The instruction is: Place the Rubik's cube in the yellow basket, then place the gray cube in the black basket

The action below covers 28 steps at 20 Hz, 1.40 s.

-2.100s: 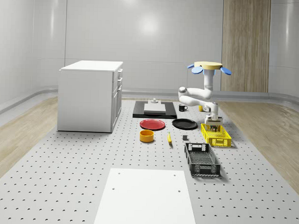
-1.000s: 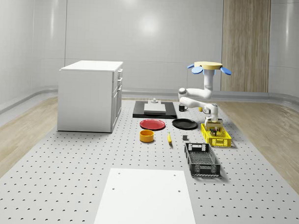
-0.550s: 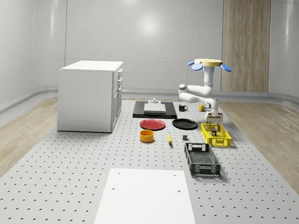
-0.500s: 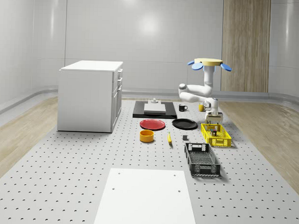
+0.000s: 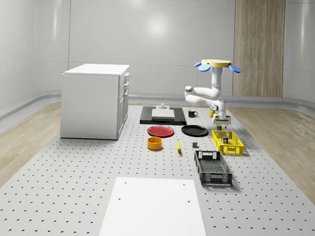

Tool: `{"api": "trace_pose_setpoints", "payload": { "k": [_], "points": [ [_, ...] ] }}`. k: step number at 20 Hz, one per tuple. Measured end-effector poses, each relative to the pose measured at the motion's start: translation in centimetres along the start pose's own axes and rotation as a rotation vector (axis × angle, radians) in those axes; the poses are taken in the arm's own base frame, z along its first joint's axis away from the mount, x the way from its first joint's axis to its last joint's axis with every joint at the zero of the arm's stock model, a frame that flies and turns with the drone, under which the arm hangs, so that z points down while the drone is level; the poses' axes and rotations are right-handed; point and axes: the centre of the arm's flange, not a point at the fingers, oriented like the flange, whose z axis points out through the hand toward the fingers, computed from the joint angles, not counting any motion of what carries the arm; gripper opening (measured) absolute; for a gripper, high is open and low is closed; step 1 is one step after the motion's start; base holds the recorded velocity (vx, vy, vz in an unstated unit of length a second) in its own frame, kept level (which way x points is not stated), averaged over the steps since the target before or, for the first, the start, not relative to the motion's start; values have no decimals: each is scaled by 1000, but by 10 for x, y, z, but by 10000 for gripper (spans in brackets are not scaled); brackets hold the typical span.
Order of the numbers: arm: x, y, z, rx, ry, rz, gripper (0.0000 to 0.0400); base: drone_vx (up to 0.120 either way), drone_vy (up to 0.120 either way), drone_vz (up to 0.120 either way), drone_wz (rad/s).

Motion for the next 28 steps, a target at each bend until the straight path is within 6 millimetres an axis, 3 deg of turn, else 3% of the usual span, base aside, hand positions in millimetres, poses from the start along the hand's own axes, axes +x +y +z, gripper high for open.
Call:
{"api": "trace_pose_setpoints", "payload": {
  "k": [18,28],
  "points": [
    [0,0,0,0,0,0,400,0,-120,0,0],
    [0,0,0,0,0,0,400,112,-120,0,0]
  ]
}}
